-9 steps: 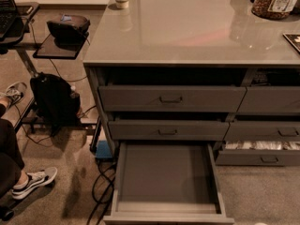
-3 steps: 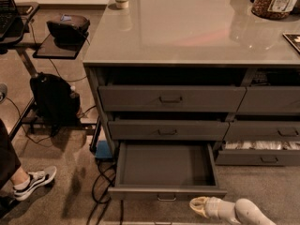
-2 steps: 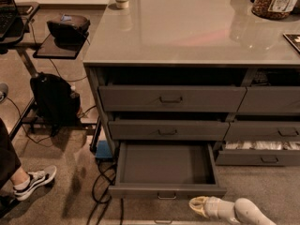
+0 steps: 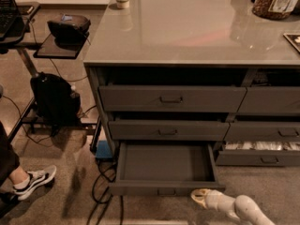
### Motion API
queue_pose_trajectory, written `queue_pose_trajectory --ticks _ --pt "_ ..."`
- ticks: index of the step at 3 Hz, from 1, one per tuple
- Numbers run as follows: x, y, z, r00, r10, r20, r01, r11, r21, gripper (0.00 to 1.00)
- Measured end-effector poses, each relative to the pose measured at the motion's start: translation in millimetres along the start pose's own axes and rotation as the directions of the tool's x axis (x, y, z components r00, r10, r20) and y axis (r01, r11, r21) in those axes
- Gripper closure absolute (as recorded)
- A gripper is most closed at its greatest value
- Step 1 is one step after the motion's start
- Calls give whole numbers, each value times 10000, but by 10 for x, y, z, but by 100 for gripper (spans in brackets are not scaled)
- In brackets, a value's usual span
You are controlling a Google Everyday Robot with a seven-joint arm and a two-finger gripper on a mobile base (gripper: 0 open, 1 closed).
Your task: Close bottom drawer
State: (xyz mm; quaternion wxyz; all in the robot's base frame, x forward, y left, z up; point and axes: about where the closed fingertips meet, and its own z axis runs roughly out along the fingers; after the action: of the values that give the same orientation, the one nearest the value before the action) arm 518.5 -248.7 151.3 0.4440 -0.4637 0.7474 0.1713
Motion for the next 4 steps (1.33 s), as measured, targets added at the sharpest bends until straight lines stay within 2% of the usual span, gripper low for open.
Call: queue_pose_trajectory --ticks 1,2,3,4 --pt "-112 -199 208 9993 -219 306 208 9992 355 100" --pt "-111 -194 203 9993 -222 307 211 9991 360 100" --pt "-271 -617 355 9964 -751 396 705 9918 1064 100" --pt "-270 -618 355 9964 -751 394 705 9918 1070 100"
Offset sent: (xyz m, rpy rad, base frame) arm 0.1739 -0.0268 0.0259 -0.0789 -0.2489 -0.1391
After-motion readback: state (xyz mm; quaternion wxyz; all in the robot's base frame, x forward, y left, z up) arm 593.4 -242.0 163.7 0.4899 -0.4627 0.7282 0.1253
